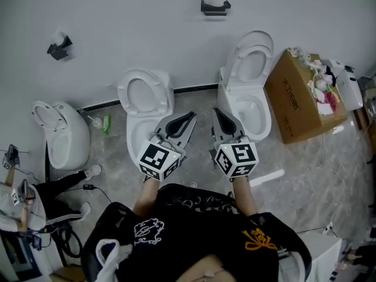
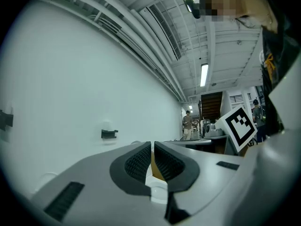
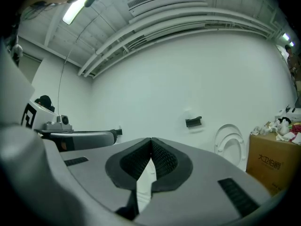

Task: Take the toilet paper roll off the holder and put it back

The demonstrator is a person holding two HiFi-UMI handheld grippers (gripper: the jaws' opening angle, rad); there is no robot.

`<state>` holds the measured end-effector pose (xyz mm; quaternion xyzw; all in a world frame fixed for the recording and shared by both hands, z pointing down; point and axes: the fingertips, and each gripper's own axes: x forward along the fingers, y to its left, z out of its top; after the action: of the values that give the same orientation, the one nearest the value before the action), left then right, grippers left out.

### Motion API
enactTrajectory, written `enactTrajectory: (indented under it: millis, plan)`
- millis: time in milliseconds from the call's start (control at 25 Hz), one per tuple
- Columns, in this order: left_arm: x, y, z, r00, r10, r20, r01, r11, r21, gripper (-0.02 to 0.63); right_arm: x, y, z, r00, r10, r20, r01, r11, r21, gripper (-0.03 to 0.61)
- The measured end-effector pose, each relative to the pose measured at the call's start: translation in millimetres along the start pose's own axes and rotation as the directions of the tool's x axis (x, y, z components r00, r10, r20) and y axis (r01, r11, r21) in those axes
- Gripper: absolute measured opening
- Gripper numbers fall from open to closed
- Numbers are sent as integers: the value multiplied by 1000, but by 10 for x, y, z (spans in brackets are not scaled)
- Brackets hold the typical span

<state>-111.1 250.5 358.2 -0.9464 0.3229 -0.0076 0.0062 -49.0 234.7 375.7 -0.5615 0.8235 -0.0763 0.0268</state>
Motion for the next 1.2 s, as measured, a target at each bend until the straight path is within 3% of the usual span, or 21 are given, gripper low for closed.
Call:
enactTrajectory:
  millis: [720,1000,1200]
  plan:
    - [211,598,-246,999,-21,-32,19,999,-46,35,692,-156,-163,998,-39,-53,40,999,16,12]
    - [746,918,-334,999,-1,-38,-2,998,-65,35,1136,-586,-202,997,-18,-77,20,999,25,12]
    - [1339,1366,-352,998,42,-46,-44,998,-51,35,1773,-1082,-107,997,8,-78,-7,1000,17,12]
